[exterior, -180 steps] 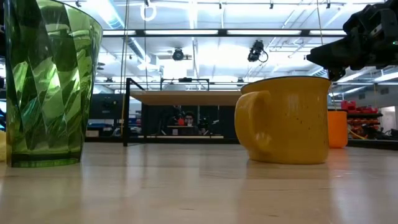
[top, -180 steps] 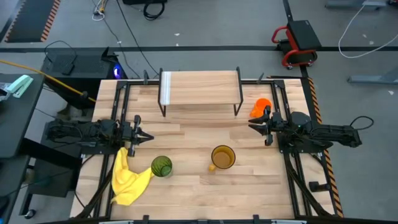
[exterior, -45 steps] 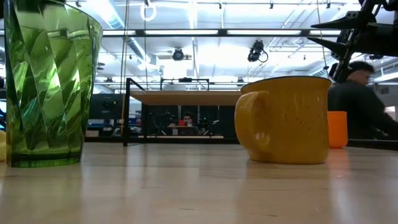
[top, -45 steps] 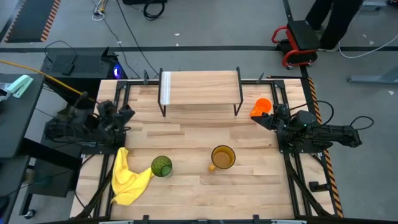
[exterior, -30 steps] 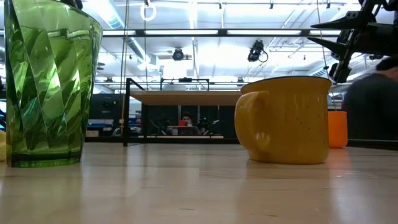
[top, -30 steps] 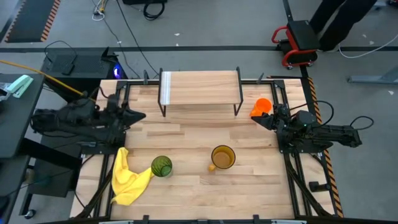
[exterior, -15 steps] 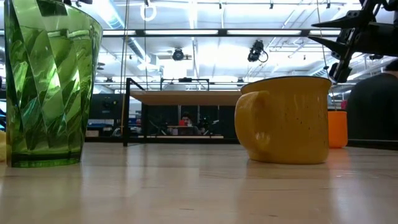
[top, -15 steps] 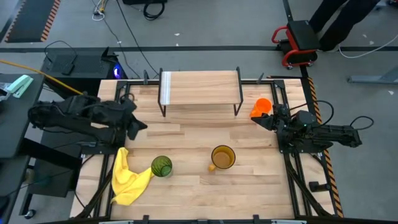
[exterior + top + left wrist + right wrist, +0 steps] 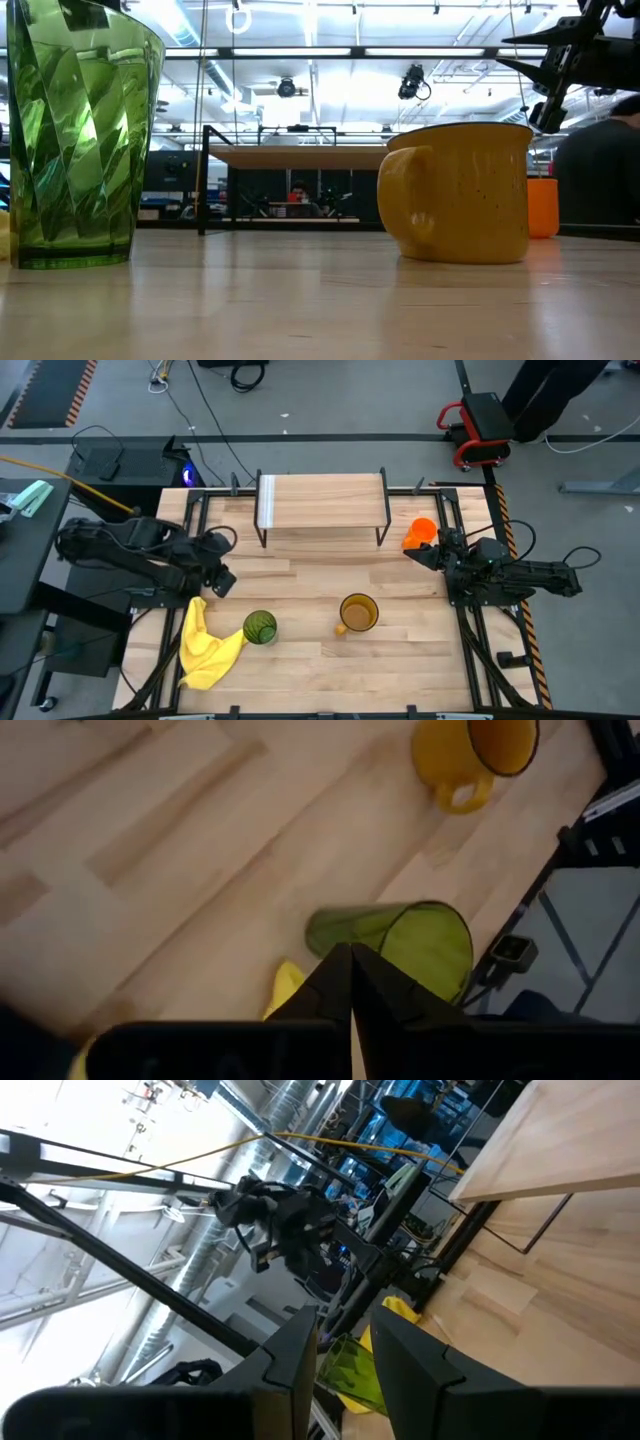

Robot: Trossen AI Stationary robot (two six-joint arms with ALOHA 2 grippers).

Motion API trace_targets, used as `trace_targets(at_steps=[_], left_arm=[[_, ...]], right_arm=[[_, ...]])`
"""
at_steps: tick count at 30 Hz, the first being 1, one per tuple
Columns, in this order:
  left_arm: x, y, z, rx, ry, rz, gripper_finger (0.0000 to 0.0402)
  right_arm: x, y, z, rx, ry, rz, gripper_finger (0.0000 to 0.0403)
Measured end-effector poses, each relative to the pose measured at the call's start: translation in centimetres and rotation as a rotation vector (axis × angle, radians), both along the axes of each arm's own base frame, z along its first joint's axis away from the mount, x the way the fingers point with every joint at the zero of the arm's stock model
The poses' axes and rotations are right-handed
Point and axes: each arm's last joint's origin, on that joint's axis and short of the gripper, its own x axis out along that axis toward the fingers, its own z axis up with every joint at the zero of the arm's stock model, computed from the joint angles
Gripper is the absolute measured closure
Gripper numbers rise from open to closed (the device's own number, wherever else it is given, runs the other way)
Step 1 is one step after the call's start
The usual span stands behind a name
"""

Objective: Stack small to large cups/mugs on shelf
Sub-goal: Put the green cup on the shelf

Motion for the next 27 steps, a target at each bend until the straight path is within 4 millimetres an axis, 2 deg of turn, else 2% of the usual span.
trace_targets(at_steps=[8,19,27], left_arm=[[0.3,-1.7,-0.4,-0.063,0.036,0.008,0.0382],[2.1,-3.8,-1.9,-0.065,0.141,-0.001,0.0389],[3.4,-5.0,-2.9,-0.057,0.185,-0.007,0.0373]], right_arm=[[0.0,0.0,0.0,0.0,0.002,0.0,0.0298],[0.0,0.0,-0.1,0.001,0.014,0.0,0.0298],[0.1,0.0,-0.3,0.027,0.033,0.005,0.0298]])
